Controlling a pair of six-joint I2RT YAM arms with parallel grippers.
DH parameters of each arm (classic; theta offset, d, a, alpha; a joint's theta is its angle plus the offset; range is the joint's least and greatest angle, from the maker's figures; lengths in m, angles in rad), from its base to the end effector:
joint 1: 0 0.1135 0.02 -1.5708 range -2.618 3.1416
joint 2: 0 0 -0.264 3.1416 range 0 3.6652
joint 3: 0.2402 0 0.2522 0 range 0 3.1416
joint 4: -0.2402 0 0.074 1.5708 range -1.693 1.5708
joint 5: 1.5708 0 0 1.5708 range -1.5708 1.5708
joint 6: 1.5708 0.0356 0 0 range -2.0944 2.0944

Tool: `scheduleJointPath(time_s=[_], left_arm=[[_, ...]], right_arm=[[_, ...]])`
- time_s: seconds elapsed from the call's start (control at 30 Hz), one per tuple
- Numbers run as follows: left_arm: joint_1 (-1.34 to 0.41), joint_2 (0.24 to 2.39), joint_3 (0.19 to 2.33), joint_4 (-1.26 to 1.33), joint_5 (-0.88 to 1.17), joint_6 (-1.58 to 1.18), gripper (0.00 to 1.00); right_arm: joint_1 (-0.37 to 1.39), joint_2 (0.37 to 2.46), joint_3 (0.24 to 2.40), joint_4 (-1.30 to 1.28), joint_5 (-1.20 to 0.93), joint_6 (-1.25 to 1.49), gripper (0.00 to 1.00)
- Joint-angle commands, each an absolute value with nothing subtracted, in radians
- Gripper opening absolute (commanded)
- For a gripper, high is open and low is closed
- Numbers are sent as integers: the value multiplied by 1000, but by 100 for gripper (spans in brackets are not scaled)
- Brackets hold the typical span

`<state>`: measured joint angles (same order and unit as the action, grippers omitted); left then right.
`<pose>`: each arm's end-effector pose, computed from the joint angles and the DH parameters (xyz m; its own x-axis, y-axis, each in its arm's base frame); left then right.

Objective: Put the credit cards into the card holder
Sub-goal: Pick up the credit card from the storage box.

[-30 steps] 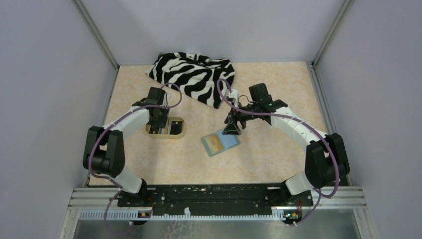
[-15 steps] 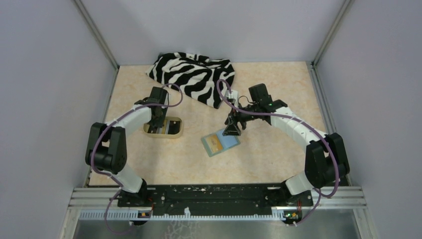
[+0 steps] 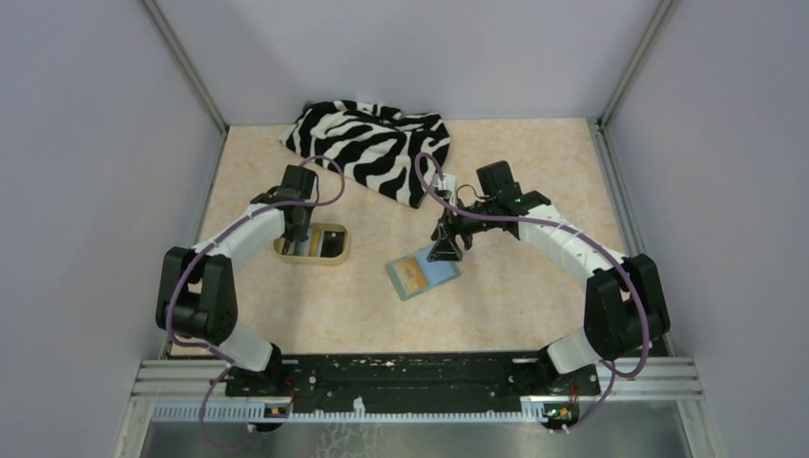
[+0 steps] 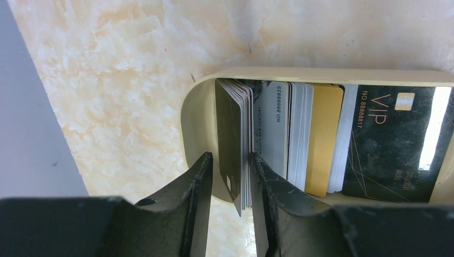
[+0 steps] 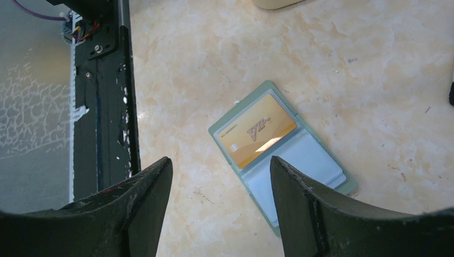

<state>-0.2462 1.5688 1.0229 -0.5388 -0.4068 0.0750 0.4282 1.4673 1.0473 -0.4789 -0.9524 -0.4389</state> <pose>0.3039 -0.0619 0.2073 -0.8517 0.2850 -0.4397 0.1087 0.9170 0.3839 0.2607 0.1509 0.2569 -0.3461 -0.4288 -0.8345 -0.9381 0.1487 0.3127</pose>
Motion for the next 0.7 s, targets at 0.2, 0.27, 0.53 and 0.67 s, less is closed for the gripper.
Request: scheduleJointPath(time_s=[0.2, 0.27, 0.53, 0.67], left_arm=[[-240, 1542, 996, -534, -483, 70, 35], [-225, 1545, 998, -540, -465, 63, 33], [-194, 1528, 997, -537, -457, 43, 28], [-178, 1524, 999, -534, -438, 37, 29]], right_arm=[[432, 1477, 1077, -468, -997, -462, 67], [431, 1478, 1078, -470, -998, -463, 67], [431, 1480, 1078, -475, -1008, -463, 67], [431, 1483, 1077, -474, -1008, -463, 67]])
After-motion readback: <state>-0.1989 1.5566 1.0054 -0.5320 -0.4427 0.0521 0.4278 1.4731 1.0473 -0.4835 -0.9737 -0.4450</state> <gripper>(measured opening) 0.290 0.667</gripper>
